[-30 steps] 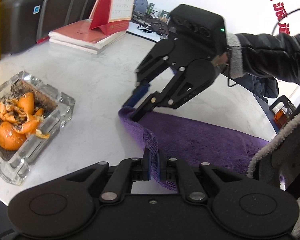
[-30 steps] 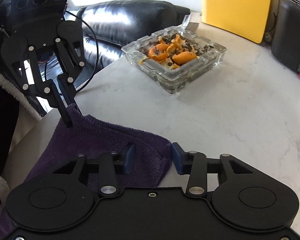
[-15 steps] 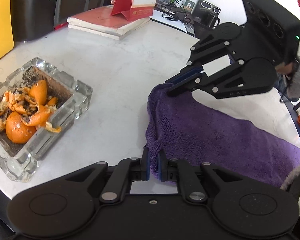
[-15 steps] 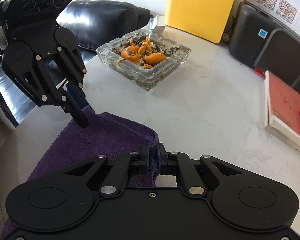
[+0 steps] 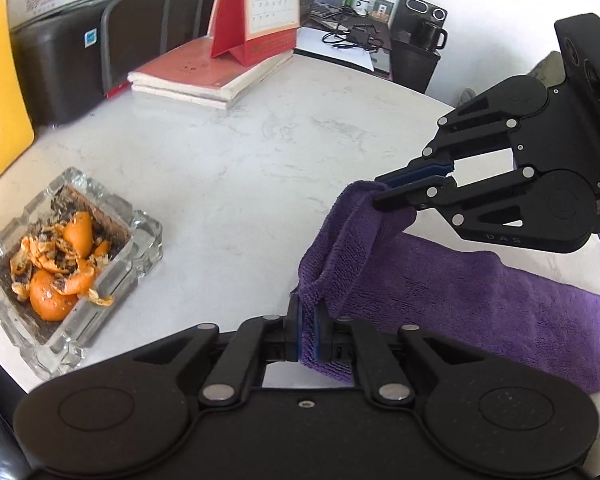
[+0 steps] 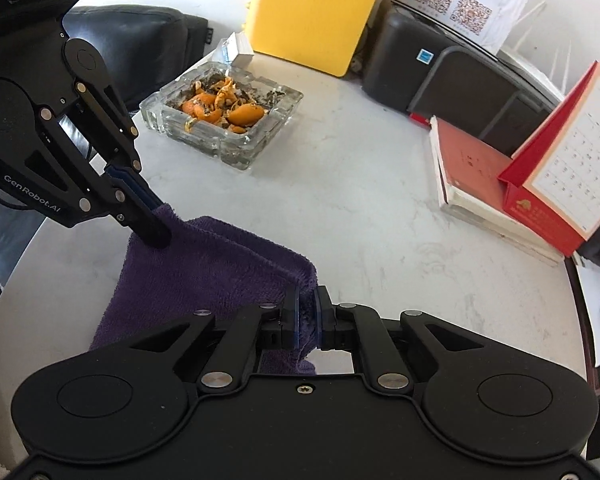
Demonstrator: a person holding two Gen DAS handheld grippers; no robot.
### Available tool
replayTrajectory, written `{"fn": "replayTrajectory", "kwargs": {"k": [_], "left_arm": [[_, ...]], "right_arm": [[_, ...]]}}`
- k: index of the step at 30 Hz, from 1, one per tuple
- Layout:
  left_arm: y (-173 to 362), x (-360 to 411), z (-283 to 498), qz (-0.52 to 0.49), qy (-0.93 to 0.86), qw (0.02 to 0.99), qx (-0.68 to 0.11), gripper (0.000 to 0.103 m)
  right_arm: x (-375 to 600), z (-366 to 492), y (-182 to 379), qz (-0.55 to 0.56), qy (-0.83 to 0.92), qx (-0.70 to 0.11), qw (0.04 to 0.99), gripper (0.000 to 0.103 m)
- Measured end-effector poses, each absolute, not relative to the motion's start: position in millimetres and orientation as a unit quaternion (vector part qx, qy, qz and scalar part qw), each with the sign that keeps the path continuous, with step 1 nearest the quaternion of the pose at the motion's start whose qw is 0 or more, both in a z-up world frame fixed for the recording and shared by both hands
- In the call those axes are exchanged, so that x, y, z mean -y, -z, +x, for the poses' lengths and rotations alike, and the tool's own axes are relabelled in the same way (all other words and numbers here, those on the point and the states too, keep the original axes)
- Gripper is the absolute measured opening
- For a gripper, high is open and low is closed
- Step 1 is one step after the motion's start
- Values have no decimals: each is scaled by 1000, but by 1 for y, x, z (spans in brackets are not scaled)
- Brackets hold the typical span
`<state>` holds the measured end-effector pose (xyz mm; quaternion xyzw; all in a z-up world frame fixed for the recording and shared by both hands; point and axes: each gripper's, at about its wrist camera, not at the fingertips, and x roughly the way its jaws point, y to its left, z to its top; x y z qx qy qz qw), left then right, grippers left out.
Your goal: Fold towel
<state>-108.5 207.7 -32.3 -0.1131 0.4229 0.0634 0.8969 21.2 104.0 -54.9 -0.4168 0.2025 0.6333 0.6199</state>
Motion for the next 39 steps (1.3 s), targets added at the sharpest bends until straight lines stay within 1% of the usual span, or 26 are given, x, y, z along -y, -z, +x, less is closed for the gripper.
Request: {"fn": "replayTrajectory", "kwargs": {"k": [7, 14, 20, 27, 32, 34, 36, 37, 38, 39], "left_arm": [[21, -177, -108, -80, -39, 903, -421, 5], [6, -141, -113, -78, -20, 910, -406, 5], [11, -93, -110, -69, 26, 905, -420, 5], [39, -49, -100, -78, 69, 884, -456, 5], [44, -47, -96, -98, 64, 879, -461, 5], [40, -51, -97, -105, 59, 881, -458, 5], [37, -55, -98, -104, 58, 882, -455, 5], [36, -56, -99, -102, 58, 883, -454, 5], [36, -56, -100, -100, 59, 883, -454, 5], [36, -55, -99, -98, 62, 883, -454, 5]], "right_arm": [[-74, 16, 43, -400, -609, -206, 653, 7], [-39, 16, 30, -389, -599, -194, 673, 7], [11, 17, 22, -377, -589, -200, 687, 7], [67, 20, 42, -363, -565, -243, 700, 7], [86, 27, 55, -339, -553, -285, 706, 7], [94, 34, 54, -302, -541, -314, 719, 8], [103, 41, 51, -258, -531, -340, 732, 17], [111, 47, 48, -216, -523, -367, 738, 26], [119, 53, 47, -177, -517, -392, 740, 32], [125, 58, 47, -138, -510, -416, 741, 36]]}}
